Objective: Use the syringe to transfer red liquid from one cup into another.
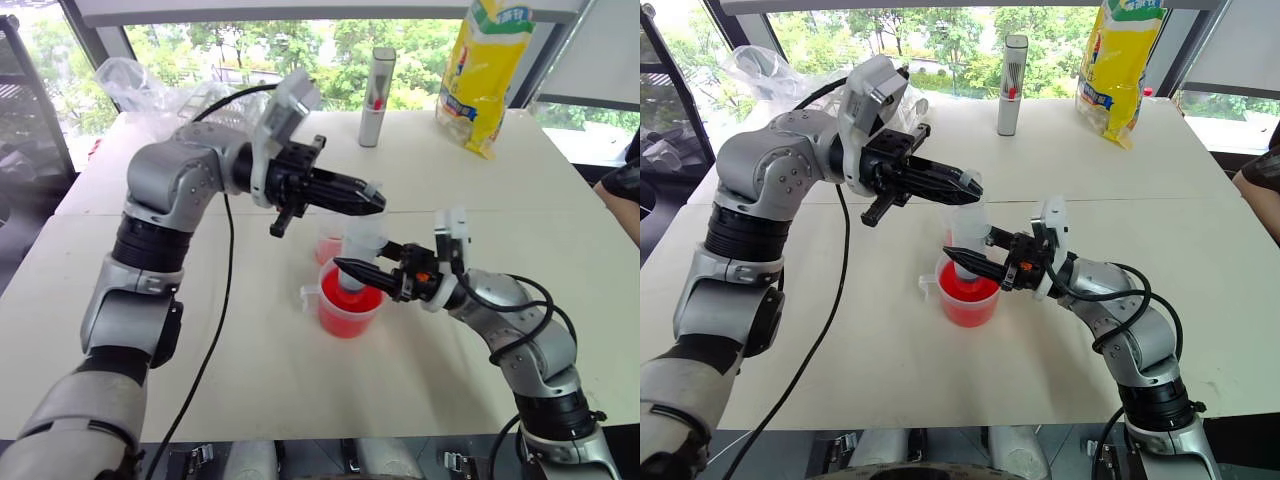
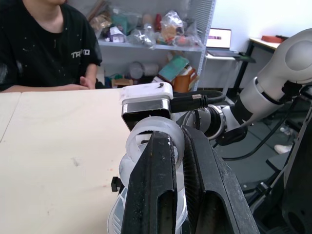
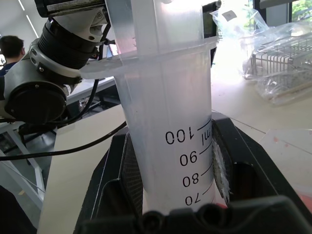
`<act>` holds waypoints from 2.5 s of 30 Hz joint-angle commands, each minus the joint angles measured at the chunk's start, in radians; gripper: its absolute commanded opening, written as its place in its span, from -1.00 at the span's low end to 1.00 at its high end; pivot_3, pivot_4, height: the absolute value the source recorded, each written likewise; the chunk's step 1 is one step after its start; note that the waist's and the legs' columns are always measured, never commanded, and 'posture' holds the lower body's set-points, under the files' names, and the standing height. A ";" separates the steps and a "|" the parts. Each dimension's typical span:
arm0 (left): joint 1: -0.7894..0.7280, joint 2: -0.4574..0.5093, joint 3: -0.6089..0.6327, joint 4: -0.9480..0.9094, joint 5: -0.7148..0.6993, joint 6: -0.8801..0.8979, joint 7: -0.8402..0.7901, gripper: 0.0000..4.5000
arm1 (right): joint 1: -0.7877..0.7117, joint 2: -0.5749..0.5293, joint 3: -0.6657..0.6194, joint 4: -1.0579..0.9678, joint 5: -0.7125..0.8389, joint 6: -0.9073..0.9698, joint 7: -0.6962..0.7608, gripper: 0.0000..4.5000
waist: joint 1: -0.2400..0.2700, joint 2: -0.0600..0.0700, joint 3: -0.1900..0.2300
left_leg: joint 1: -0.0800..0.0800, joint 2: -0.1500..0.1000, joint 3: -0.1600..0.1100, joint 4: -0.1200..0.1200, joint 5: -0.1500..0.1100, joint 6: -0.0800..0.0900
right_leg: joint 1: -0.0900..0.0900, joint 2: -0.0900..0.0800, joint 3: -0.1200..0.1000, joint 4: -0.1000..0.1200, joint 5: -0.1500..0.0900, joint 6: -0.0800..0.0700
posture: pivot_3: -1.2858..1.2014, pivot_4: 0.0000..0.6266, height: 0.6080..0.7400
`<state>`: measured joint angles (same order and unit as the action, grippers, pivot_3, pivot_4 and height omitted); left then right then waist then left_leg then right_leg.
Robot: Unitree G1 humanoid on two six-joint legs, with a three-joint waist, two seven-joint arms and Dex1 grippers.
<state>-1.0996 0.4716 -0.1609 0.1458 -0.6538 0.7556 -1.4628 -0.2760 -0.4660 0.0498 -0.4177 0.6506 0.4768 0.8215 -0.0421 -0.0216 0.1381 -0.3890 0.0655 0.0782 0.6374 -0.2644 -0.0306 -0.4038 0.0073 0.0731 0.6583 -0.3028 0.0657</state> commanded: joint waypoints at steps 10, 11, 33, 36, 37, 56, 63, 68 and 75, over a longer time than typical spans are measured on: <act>0.033 0.036 0.052 -0.082 -0.007 -0.026 0.032 0.99 | -0.048 -0.025 -0.003 -0.102 0.045 0.062 0.001 -0.33 | 0.001 0.000 0.000 | 0.000 0.000 0.000 0.001 0.000 0.000 | 0.000 0.000 0.000 0.001 0.000 0.000 | 0.03 -0.52 1.00; 0.036 0.040 0.054 -0.082 -0.005 -0.030 0.035 0.99 | -0.051 -0.029 -0.010 -0.108 0.050 0.065 -0.002 -0.33 | 0.001 0.000 0.000 | 0.000 0.000 0.000 0.001 0.000 0.000 | 0.000 0.000 0.000 0.001 0.000 0.000 | 0.03 -0.52 1.00; 0.035 0.171 0.173 0.024 0.033 -0.091 0.114 0.99 | -0.198 -0.095 -0.130 -0.115 0.166 0.123 -0.036 -0.33 | -0.001 0.000 0.000 | 0.000 0.000 0.000 0.003 0.000 0.000 | -0.001 0.000 0.000 0.003 0.000 0.000 | 0.03 -0.52 1.00; 0.020 0.174 0.195 0.039 0.033 -0.102 0.132 0.99 | -0.337 -0.118 -0.161 -0.013 0.195 0.140 -0.011 -0.33 | 0.001 0.000 0.000 | 0.000 0.000 0.000 0.005 0.000 0.000 | -0.001 0.000 -0.001 0.005 0.000 0.000 | 0.03 -0.52 1.00; 0.018 0.174 0.202 0.044 0.034 -0.108 0.138 0.99 | -0.385 -0.119 -0.160 0.045 0.185 0.132 0.009 -0.33 | 0.001 0.000 0.000 | 0.000 0.000 0.000 0.005 0.000 0.000 | -0.001 0.000 -0.001 0.005 0.000 0.000 | 0.03 -0.52 1.00; 0.059 0.181 0.234 -0.023 0.020 -0.104 0.214 0.99 | -0.702 0.120 -0.028 0.912 -0.183 -0.298 0.291 -0.33 | -0.001 0.001 0.001 | -0.001 0.001 0.001 0.006 -0.002 0.004 | -0.002 -0.001 0.000 0.006 0.000 0.000 | 0.03 -0.52 1.00; -0.029 0.095 0.203 0.124 0.107 -0.229 0.255 0.99 | -0.702 0.143 -0.039 0.949 -0.216 -0.332 0.308 -0.33 | -0.001 0.001 0.001 | -0.001 0.001 0.001 0.007 -0.002 0.003 | -0.001 -0.001 -0.001 0.007 0.000 0.000 | 0.03 -0.52 1.00; -0.107 0.026 0.181 0.271 0.154 -0.299 0.243 0.99 | -0.692 0.146 -0.042 0.932 -0.224 -0.327 0.308 -0.33 | -0.003 0.001 0.001 | -0.001 0.001 0.001 0.007 -0.002 0.003 | -0.001 -0.001 -0.001 0.007 0.000 0.000 | 0.03 -0.52 1.00; -0.113 -0.020 0.143 0.304 0.179 -0.308 0.185 0.99 | -0.689 0.155 -0.046 0.922 -0.229 -0.324 0.300 -0.33 | -0.005 0.002 0.001 | -0.001 0.001 0.001 0.007 -0.002 0.003 | -0.002 0.000 -0.001 0.007 0.000 0.000 | 0.03 -0.52 1.00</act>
<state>-1.1872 0.4504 -0.0208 0.4621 -0.4845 0.4699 -1.2697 -0.9448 -0.3202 0.0282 0.5513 0.4138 0.1633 1.1247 -0.0469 -0.0196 0.1393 -0.3901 0.0665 0.0794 0.6441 -0.2665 -0.0272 -0.4057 0.0069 0.0725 0.6649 -0.3028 0.0656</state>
